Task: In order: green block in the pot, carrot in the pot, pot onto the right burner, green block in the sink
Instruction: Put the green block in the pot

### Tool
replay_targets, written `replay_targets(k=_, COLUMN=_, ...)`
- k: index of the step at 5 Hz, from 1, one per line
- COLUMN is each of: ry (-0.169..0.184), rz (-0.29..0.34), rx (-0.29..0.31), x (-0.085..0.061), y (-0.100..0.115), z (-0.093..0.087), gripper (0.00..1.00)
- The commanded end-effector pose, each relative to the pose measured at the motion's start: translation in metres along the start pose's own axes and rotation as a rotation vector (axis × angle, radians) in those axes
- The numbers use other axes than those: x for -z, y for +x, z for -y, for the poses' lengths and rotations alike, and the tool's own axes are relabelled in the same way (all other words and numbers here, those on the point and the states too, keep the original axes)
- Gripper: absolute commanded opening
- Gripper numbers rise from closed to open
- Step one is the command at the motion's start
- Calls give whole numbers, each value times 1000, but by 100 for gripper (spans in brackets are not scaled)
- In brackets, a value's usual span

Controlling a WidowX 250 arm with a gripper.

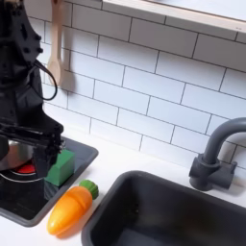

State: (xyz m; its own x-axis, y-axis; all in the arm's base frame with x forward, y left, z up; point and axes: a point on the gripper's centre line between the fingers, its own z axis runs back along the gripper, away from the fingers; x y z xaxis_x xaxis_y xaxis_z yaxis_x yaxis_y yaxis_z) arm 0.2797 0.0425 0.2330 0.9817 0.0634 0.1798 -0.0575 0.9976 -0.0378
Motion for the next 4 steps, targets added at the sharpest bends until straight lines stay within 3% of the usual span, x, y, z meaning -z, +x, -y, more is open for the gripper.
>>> replay_targets(k=1, ry=14, rz=13, rx=-4, x=9, y=25, z=-5, gripper=100)
replay_targets(k=4, ry=37, rz=19, rx=16, x=23, y=52, z=-10, gripper=100)
